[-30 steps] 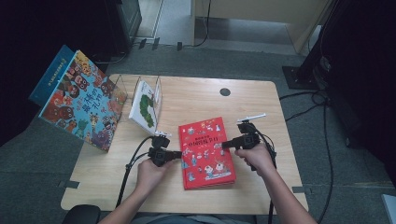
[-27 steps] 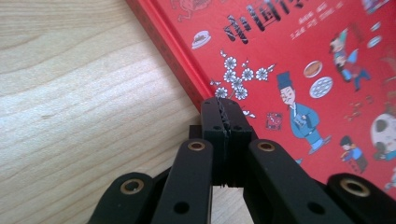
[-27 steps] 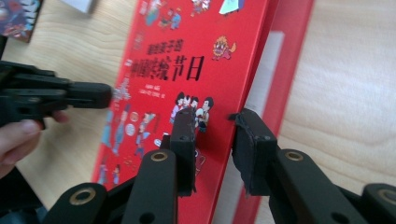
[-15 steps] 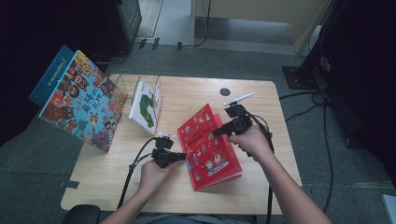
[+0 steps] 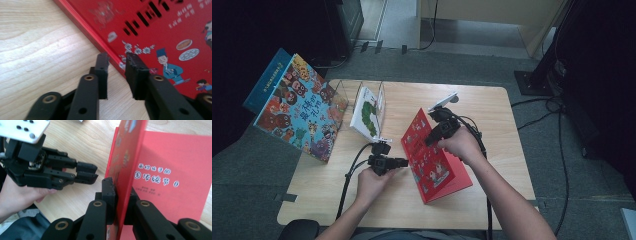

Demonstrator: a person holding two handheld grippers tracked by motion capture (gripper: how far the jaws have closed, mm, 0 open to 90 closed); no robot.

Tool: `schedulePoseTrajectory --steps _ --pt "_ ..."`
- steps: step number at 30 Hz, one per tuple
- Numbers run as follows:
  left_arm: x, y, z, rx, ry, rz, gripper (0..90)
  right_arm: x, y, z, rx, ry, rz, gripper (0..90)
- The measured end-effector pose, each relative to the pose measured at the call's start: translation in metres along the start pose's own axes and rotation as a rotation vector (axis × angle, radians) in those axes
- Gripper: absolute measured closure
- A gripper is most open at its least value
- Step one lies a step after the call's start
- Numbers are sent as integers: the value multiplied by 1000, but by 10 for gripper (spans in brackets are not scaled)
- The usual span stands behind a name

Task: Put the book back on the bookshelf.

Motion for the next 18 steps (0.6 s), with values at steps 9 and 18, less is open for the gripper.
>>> schedulePoseTrajectory --steps 9,18 --pt "1 -1 -2 -40 3 11 457 16 4 -3 68 40 37 882" --pt "1 -5 -8 -15 -19 69 402 44 2 -8 64 9 -8 883"
Point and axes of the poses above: each handheld gripper's, and its own axes: x roughly backward along the jaws, z roughly out of its underside, y roughly to its left, the point moved 7 cm from there along -x, roughly forward along the jaws, and after that the axes turned 7 degrees about -x, right-handed, at the moved point
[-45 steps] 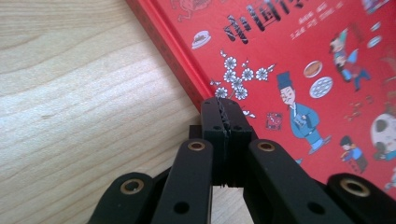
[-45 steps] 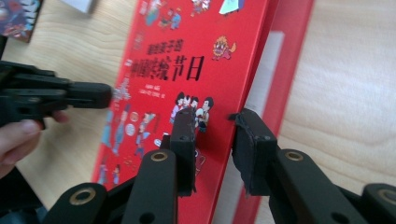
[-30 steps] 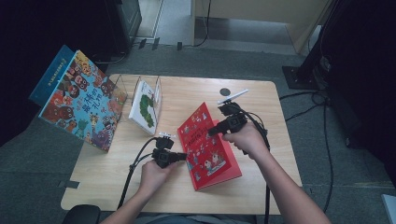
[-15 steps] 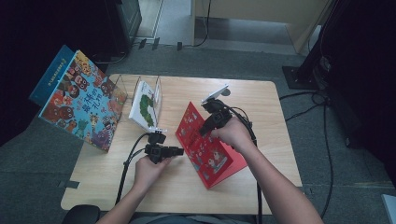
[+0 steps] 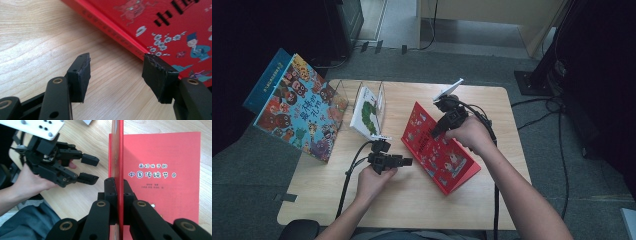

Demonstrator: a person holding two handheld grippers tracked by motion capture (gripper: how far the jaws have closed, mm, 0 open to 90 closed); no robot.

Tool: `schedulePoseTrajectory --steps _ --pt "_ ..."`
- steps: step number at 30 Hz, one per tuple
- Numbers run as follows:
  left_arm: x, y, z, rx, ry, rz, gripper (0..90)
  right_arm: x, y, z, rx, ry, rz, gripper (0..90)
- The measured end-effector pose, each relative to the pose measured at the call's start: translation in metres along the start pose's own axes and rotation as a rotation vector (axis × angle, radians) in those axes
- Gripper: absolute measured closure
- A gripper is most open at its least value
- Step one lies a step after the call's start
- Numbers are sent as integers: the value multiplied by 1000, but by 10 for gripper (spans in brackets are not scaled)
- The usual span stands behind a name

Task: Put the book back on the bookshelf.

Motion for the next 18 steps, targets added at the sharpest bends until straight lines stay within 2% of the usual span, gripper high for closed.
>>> schedulePoseTrajectory --steps 2,8,13,14,16,18 --pt "0 -2 -3 -15 9 4 395 5 -1 -1 2 -8 -11 883" --pt "6 -8 -23 -34 -28 33 378 20 -1 -4 5 -46 -37 882" --pt "10 -13 -41 -27 -74 74 367 29 3 -6 11 -79 -73 883" --pt "10 -13 -43 -23 -68 73 354 30 4 -6 15 -83 -86 882" --pt "13 -13 -46 -17 -88 98 326 32 6 -5 19 -103 -116 880" --pt "16 -13 -49 6 -114 132 290 34 8 -3 37 -126 -147 876"
Point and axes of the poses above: each handheld gripper's, and its own axes: x roughly backward along the jaws, z roughly out of its underside, y roughly to its left, the point moved 7 cm from there along -x, roughly forward along the jaws, and after that the axes turned 7 degrees about -x, right-handed, at the moved point
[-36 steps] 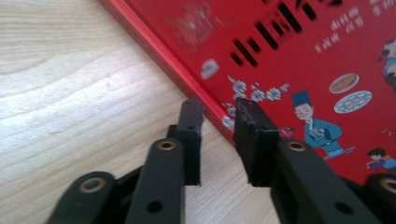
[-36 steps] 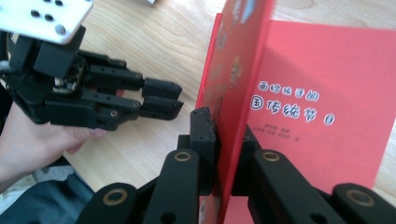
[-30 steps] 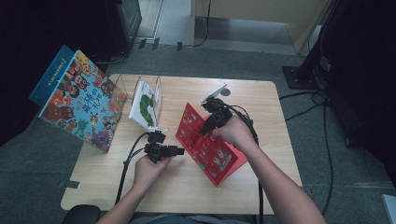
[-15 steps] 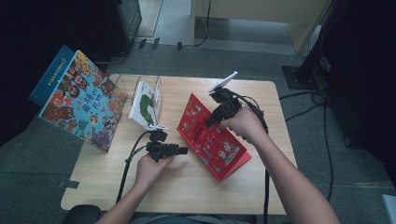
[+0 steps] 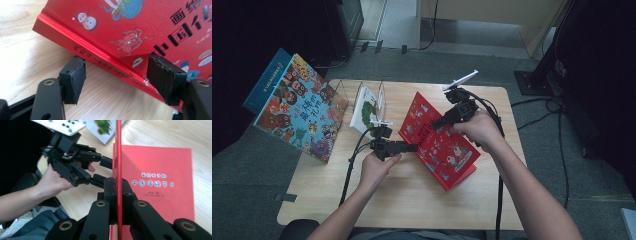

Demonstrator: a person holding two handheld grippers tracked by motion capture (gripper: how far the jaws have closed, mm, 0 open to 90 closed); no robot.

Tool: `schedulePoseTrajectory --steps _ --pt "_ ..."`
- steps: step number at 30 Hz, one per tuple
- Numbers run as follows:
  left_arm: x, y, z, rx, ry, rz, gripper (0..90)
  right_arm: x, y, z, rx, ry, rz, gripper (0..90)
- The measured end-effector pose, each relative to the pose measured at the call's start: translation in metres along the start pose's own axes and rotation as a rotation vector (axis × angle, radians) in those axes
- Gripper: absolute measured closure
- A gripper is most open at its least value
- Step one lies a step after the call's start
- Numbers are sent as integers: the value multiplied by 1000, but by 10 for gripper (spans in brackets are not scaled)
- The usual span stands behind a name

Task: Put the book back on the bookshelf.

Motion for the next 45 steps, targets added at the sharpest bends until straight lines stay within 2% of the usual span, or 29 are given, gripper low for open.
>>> schedulePoseTrajectory --steps 2,4,7,9,11,12,13,14,15,16,17,18,20,21,22,23,24,26,29,31,33,34,37,39,41,45 --pt "3 -1 -5 27 -20 51 228 1 1 4 17 -25 -37 874" --pt "8 -1 -9 4 -21 89 195 3 1 9 54 -57 -82 872" --pt "16 -5 -16 -45 -41 115 192 8 2 16 116 -116 -151 869" --pt "24 -9 -23 -87 -69 124 193 12 3 21 160 -163 -195 868" --pt "32 -13 -27 -168 -91 88 208 14 3 26 205 -203 -229 870" --pt "35 -15 -29 -200 -90 78 233 14 2 29 214 -211 -239 873" --pt "39 -17 -30 -223 -85 88 268 12 0 31 218 -210 -243 879" --pt "42 -19 -31 -221 -84 132 308 11 -2 33 224 -207 -249 883" --pt "45 -21 -32 -197 -91 221 355 10 -3 35 222 -207 -271 886" --pt "49 -25 -33 -186 -110 290 415 10 -4 37 229 -216 -308 886" --pt "55 -27 -36 -179 -127 343 494 11 -5 38 226 -226 -341 886" --pt "61 -31 -38 -199 -142 361 547 12 -6 39 226 -240 -368 885" --pt "69 -38 -42 -285 -124 350 632 10 -7 41 262 -246 -359 862" --pt "73 -42 -43 -337 -112 336 668 9 -8 41 292 -254 -335 827" --pt "76 -46 -44 -374 -96 328 716 7 -10 40 308 -256 -287 767" --pt "78 -49 -45 -400 -87 307 747 5 -12 38 303 -247 -245 734" --pt "80 -51 -46 -426 -76 292 761 4 -13 37 310 -242 -243 713" --pt "81 -55 -47 -494 -66 222 770 2 -17 34 328 -260 -213 675" --pt "82 -58 -46 -557 -39 163 771 -2 -20 34 382 -261 -182 653" --pt "81 -57 -43 -584 -17 138 769 -6 -24 37 400 -250 -170 647" --pt "79 -57 -40 -608 -3 123 772 -10 -30 40 390 -242 -169 646" --pt "78 -57 -39 -607 4 117 772 -11 -32 42 383 -245 -185 645" --pt "78 -57 -38 -603 29 114 773 -16 -35 47 393 -252 -179 643" --pt "80 -55 -36 -606 44 106 797 -16 -43 50 388 -261 -139 650" --pt "79 -56 -33 -605 60 100 803 -19 -47 54 369 -262 -151 656" --pt "81 -53 -31 -616 84 58 806 -31 -51 60 357 -252 -121 643"
Point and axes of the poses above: each handheld gripper's, and its own axes: x roughly backward along the jaws, z roughly out of its underside, y roughly to its left, the point moved 7 cm from there along -x, roughly forward along the jaws, and after that the axes turned 7 degrees about -x, right-handed, at the moved point
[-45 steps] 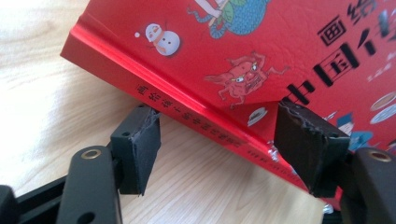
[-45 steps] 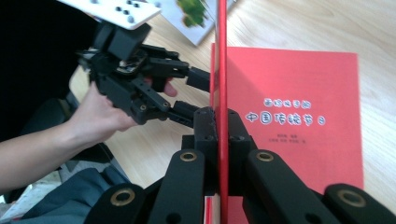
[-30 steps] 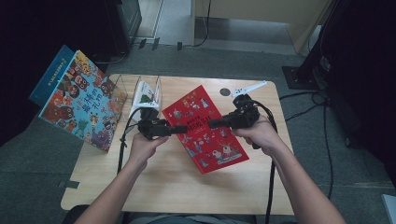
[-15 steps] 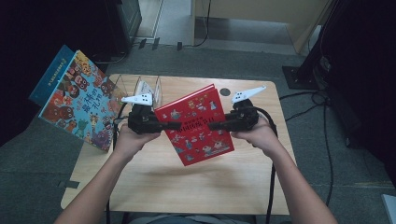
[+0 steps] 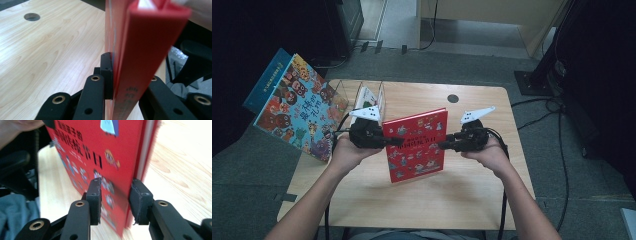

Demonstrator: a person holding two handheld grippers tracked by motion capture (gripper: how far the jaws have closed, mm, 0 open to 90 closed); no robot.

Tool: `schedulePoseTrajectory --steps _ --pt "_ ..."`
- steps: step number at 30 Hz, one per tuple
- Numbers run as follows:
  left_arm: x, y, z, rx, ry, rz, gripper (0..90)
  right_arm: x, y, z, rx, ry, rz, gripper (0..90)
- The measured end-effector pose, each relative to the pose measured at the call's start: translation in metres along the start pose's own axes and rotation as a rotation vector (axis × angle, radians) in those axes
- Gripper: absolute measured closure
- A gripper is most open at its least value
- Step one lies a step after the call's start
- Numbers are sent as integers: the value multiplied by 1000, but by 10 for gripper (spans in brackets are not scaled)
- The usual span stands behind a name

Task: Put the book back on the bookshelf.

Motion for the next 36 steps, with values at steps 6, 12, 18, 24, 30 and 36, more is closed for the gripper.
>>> schedulePoseTrajectory --steps 6,12,18,24,30,36 --pt "4 0 1 20 -9 -1 808 -6 -12 4 -71 -114 18 589" --pt "10 3 7 64 70 15 803 -24 -2 0 -30 -147 -6 616" --pt "17 5 5 120 174 22 784 -33 2 -5 -22 -158 -29 618" --pt "20 9 -1 161 289 25 776 -42 8 -12 15 -157 -57 612" --pt "20 12 -10 182 357 33 772 -49 11 -19 21 -137 -66 593" --pt "11 17 -23 204 453 41 759 -55 16 -26 50 -118 -90 591"
Point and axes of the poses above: each handheld gripper's, and its own axes: x roughly backward along the jaws, z roughly out of its underside, y roughly to its left, the point moved 7 cm from there along -x, roughly forward along the jaws, and after that the axes turned 7 degrees about -x, right-handed, at the moved point
